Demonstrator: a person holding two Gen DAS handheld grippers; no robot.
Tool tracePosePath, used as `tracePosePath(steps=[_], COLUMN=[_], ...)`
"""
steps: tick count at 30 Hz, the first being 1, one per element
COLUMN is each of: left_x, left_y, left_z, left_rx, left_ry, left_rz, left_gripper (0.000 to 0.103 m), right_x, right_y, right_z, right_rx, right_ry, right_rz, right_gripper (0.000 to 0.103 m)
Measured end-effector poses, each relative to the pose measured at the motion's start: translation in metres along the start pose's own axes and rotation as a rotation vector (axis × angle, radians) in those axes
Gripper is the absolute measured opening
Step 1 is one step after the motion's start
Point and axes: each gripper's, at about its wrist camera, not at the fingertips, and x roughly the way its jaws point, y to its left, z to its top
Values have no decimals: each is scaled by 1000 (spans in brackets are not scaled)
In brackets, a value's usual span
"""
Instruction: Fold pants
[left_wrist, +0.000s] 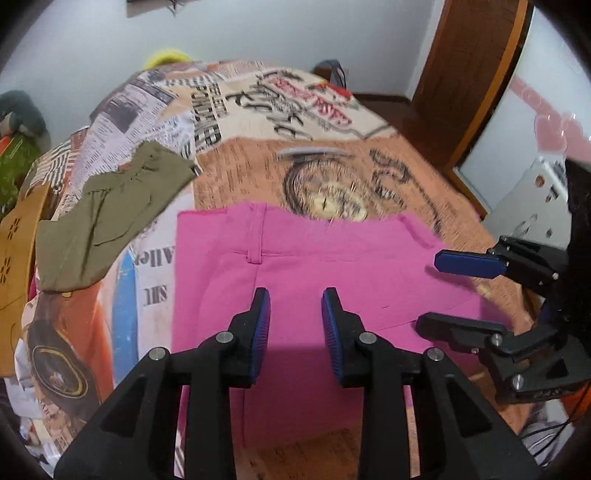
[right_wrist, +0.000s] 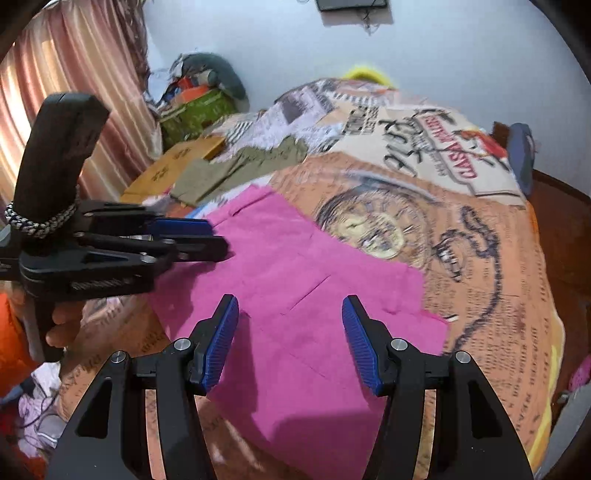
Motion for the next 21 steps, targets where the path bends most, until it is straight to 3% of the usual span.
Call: tracePosePath(steps=[4, 9, 12, 21], left_x=[2, -9, -19, -32], left_y=[0, 5, 9, 38], left_z=[-12, -18, -27, -55], left_rx=[42, 79, 84, -28], left_ry=[-26, -23, -34, -12], left_rz=[-5, -6, 25, 56], left_gripper=[30, 30, 39, 42], right_x=[3, -10, -21, -53], right_y=[-5, -6, -9, -29], right_z=[-7, -20, -30, -54], right_rx=[5, -20, -25, 64], right_ry=[15, 22, 20, 12], right_rz=[35, 9, -30, -78], right_gripper=[55, 54, 54, 54])
